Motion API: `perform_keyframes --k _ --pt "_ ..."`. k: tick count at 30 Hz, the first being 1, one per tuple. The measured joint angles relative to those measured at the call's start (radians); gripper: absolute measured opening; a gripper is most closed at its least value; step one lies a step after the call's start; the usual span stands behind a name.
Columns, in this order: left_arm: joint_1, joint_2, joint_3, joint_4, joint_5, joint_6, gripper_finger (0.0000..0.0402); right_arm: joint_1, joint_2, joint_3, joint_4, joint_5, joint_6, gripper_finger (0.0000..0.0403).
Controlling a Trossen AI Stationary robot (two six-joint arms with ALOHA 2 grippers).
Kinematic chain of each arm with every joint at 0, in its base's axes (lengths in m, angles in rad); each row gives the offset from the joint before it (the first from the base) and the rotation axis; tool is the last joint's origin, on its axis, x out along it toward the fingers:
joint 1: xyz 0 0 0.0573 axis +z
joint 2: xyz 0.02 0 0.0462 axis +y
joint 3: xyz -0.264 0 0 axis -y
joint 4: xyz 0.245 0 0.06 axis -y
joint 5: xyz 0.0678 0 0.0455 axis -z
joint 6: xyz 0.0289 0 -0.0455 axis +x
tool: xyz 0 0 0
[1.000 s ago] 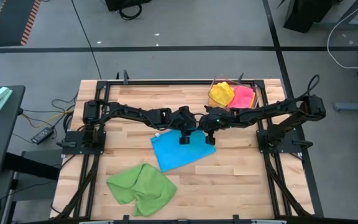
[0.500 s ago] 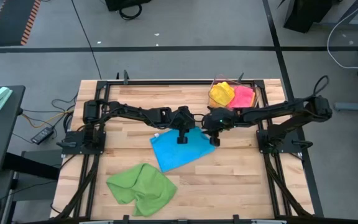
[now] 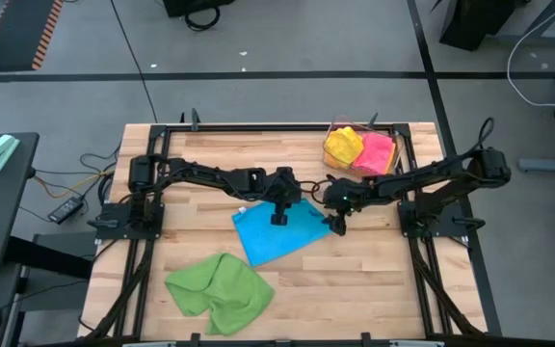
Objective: Fold microfiber towels
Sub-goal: Fold the blue microfiber cloth
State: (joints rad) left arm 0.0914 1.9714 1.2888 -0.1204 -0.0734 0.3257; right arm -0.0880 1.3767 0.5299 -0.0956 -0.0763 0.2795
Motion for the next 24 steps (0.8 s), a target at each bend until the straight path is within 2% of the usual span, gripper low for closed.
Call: perform_keyframes --k 6,11,16,20,24 --pt "0.0 -0.002 0.0 -0.009 0.0 0.001 0.002 0.024 0.001 -0.103 0.193 0.001 0.062 0.0287" --pt "0.0 -0.034 0.001 -0.029 0.0 0.003 0.0025 0.068 0.005 -0.143 0.207 0.084 0.077 0.0263" --pt "0.001 -0.052 0.001 -0.066 0.001 0.003 0.0009 0.101 0.005 -0.17 0.275 0.087 0.129 0.024" --pt "0.001 -0.054 0.001 -0.081 0.0 0.003 0.0024 0.133 0.005 -0.175 0.275 0.1 0.167 0.0207" --pt "0.001 -0.057 0.001 -0.079 0.0 0.003 0.003 0.168 0.005 -0.175 0.278 0.159 0.177 0.0148"
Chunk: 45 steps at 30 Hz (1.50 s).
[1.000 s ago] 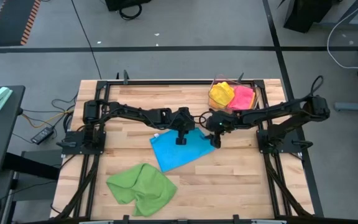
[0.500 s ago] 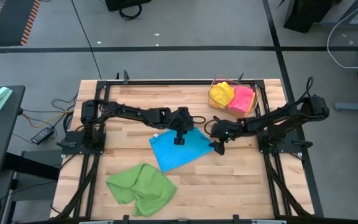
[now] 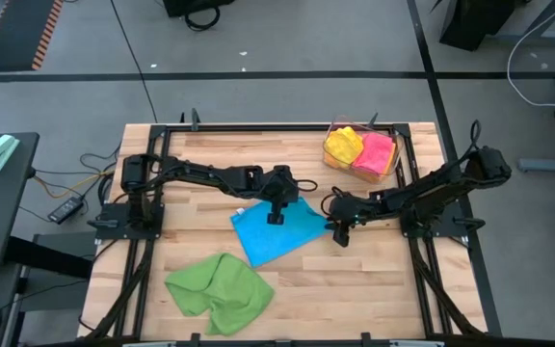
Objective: Fold microfiber towels
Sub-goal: Fold the blue microfiber cloth
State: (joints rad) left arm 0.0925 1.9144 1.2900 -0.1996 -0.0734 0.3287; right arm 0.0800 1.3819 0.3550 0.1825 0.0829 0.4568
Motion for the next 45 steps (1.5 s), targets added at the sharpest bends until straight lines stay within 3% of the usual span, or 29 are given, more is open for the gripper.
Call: perform_keyframes --k 6,8,12,22,26,33,37,45 --pt "0.015 0.0 0.0 -0.001 0.0 -0.003 0.0009 0.008 0.0 0.0 -0.009 0.018 0.021 0.0028" --pt "0.018 0.0 0.0 0.007 0.0 -0.005 0.0016 0.008 0.0 0.0 -0.025 0.017 0.035 0.001" --pt "0.018 0.0 0.0 0.027 0.002 0.001 0.0033 0.008 -0.014 0.045 -0.179 0.011 0.056 0.0009" --pt "0.03 0.028 -0.001 0.115 0.067 -0.007 0.0013 0.028 -0.051 0.286 -0.693 0.079 0.093 0.0007" --pt "0.029 0.075 -0.002 0.214 0.071 -0.005 0.0027 0.045 -0.051 0.364 -0.836 0.095 0.09 0.0007" --pt "0.038 0.099 -0.002 0.395 0.075 0.007 0.0009 0.048 -0.051 0.471 -1.122 0.152 0.113 0.0006" --pt "0.047 0.099 -0.002 0.477 0.097 0.005 0.0025 0.048 -0.051 0.511 -1.243 0.181 0.128 0.0006" --pt "0.067 0.109 -0.001 0.521 0.099 0.001 0.0009 0.046 -0.051 0.59 -1.419 0.373 0.207 0.0006"
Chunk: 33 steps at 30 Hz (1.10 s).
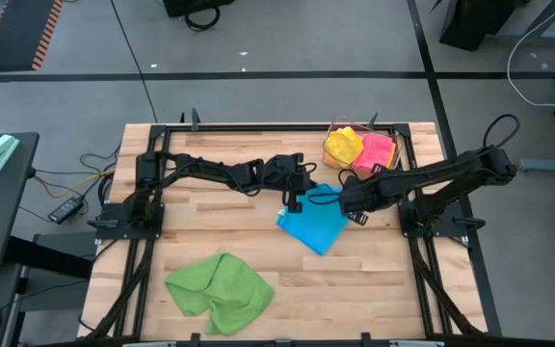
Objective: Fold microfiber towels
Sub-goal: Fold the blue microfiber cloth
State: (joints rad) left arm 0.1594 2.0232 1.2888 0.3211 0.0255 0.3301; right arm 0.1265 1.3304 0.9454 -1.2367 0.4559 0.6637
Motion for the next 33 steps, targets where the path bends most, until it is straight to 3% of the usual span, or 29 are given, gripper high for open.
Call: perform_keyframes --k 8,15,24,33 --pt "0.035 0.0 0.0 -0.098 0.031 -0.004 0.004 0.016 0.0 0.0 0.203 -0.042 -0.087 0.0006" --pt "0.014 -0.003 0.0 -0.236 0.053 0.032 0.001 0.054 0.042 -0.036 0.356 -0.141 -0.152 0.0006" --pt "-0.008 -0.03 0.0 -0.323 0.052 0.046 0.0038 0.12 0.099 -0.052 0.496 -0.21 -0.147 0.0006" --pt "-0.047 -0.062 0.0 -0.459 0.136 0.065 0.0013 0.174 0.116 -0.053 0.594 -0.249 -0.135 0.0006"
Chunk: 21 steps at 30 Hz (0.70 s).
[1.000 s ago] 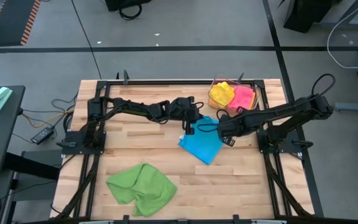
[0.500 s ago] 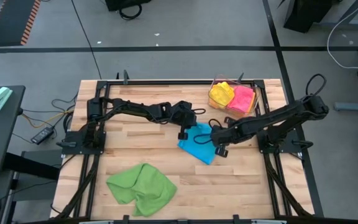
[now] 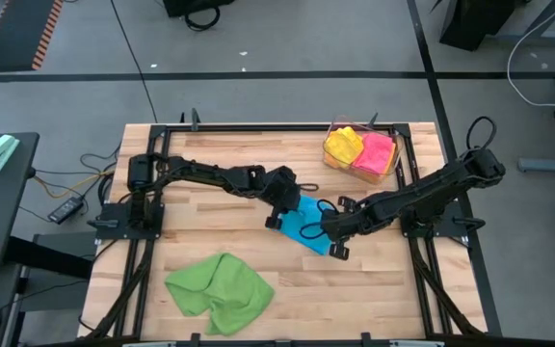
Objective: Fold microfiber towels
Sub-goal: Fold the blue microfiber cloth
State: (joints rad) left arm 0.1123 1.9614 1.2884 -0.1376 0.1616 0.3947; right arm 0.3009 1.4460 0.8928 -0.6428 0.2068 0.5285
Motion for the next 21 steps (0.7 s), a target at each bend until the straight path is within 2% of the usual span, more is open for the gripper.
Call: perform_keyframes --k 7,14,21 --pt "-0.018 -0.011 0.001 -0.075 0.003 0.015 0.0036 0.034 0.039 0.0 0.123 -0.039 -0.014 0.0006" --pt "-0.04 -0.011 0.001 -0.153 0.021 0.021 0.002 0.045 0.157 -0.001 0.135 -0.099 -0.016 0.0006" --pt "-0.048 -0.011 0.0 -0.219 0.022 0.018 0.0026 0.045 0.174 -0.001 0.147 -0.114 -0.008 0.0006"
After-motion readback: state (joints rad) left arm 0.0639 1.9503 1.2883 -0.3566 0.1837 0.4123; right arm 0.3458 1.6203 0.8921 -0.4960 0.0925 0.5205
